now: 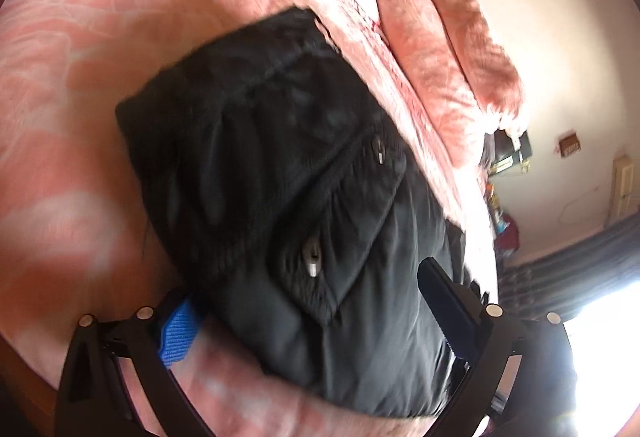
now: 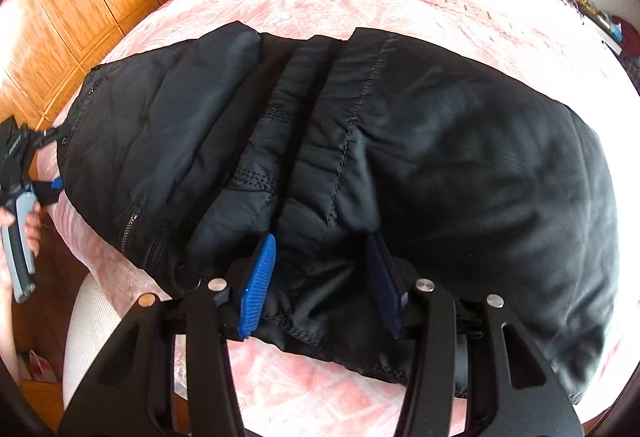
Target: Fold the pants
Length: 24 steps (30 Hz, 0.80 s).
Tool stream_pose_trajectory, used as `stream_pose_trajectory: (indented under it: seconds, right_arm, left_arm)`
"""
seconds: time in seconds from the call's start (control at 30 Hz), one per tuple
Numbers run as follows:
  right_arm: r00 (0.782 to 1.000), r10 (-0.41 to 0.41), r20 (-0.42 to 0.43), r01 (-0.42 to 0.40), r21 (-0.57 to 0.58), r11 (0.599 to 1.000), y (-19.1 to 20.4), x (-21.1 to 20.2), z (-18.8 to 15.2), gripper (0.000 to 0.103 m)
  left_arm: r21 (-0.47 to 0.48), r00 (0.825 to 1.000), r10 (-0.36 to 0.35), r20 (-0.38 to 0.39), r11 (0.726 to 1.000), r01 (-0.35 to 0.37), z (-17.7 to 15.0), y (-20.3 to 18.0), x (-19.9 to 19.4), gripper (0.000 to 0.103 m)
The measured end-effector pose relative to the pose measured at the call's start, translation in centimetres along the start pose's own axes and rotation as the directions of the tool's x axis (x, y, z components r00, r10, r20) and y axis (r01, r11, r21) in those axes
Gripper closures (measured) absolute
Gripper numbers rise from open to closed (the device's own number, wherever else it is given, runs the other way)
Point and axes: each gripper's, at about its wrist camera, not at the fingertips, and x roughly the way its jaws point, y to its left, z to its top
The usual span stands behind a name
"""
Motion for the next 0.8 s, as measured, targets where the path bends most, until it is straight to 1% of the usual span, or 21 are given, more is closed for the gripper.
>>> stream_pose_trajectory:
  seconds: [0.07,0.1,0.17,0.2,0.27,0.33,0.37,0.4,0.43,0.53,0.57,0.63,0.7,0.8]
  right_arm:
    - [1.0,0.0,-0.001,0.0,-0.001,1.0,0.0,0.0,0.0,0.053]
    - [1.0,0.001,-0.001,-0.001,-0.001,1.0,0.0,0.0,0.0,0.053]
    - [1.0,0.003,-0.001,-0.003,-0.002,1.0,0.1,0.1,-0.1,0.051]
    - [1.0,0.003,0.0,-0.003,-0.005,1.0,0.2,0.1,-0.1,0.051]
    - [1.0,0.008,0.002,-0.008,-0.008,1.0,0.2,0.2,-0.1,0.048]
    - [1.0,0.016,0.003,-0.016,-0.008,1.0,0.1,0.2,-0.2,0.046]
    - [1.0,0.016,0.003,-0.016,-0.011,1.0,0.2,0.2,-0.2,0.045]
    - [1.0,0.016,0.003,-0.016,-0.014,1.0,0.2,0.2,-0.2,0.045]
    - [1.0,0.017,0.003,-0.017,-0.016,1.0,0.2,0.2,-0.2,0.045]
    - [1.0,0.021,0.007,-0.02,-0.014,1.0,0.2,0.1,-0.3,0.044]
    - [1.0,0.024,0.008,-0.024,-0.011,1.0,0.2,0.0,-0.3,0.044]
    - [1.0,0.028,0.011,-0.028,-0.006,1.0,0.2,-0.1,-0.4,0.044]
    - [0.999,0.035,0.014,-0.035,-0.002,0.999,0.1,-0.2,-0.4,0.044]
    - [0.999,0.045,0.018,-0.045,0.004,0.999,0.0,-0.4,-0.5,0.044]
  left_arm:
    - [-0.033,1.0,-0.004,0.02,0.999,0.004,0.9,0.5,0.4,0.007]
    - [-0.052,0.999,0.001,0.036,0.999,0.001,1.2,0.8,0.5,0.011]
    - [-0.069,0.997,0.03,0.064,0.997,-0.025,1.6,0.9,0.7,0.034]
    - [-0.077,0.997,0.03,0.071,0.997,-0.025,1.6,1.1,0.6,0.047]
    - [-0.114,0.996,-0.011,0.088,0.993,0.021,1.5,1.6,0.5,0.055]
    - [-0.115,0.994,-0.031,0.103,0.992,0.043,1.4,1.5,0.2,0.068]
    - [-0.111,0.992,-0.036,0.117,0.993,0.049,1.3,1.1,-0.1,0.071]
    - [-0.1,0.99,-0.043,0.134,0.993,0.056,1.2,0.7,-0.6,0.076]
    - [-0.078,0.986,-0.051,0.156,0.995,0.064,1.2,-0.1,-1.0,0.079]
    - [-0.018,0.978,-0.065,0.2,0.997,0.07,0.8,-2.7,-2.1,0.08]
    - [0.004,0.976,-0.066,0.209,0.998,0.067,0.7,-3.3,-2.4,0.08]
    - [0.082,0.971,-0.054,0.232,0.996,0.035,0.5,-5.5,-3.0,0.08]
    - [0.185,0.967,-0.033,0.254,0.983,-0.015,0.0,-8.1,-3.6,0.08]
    - [0.285,0.962,-0.03,0.271,0.957,-0.05,-0.8,-10.7,-4.1,0.08]
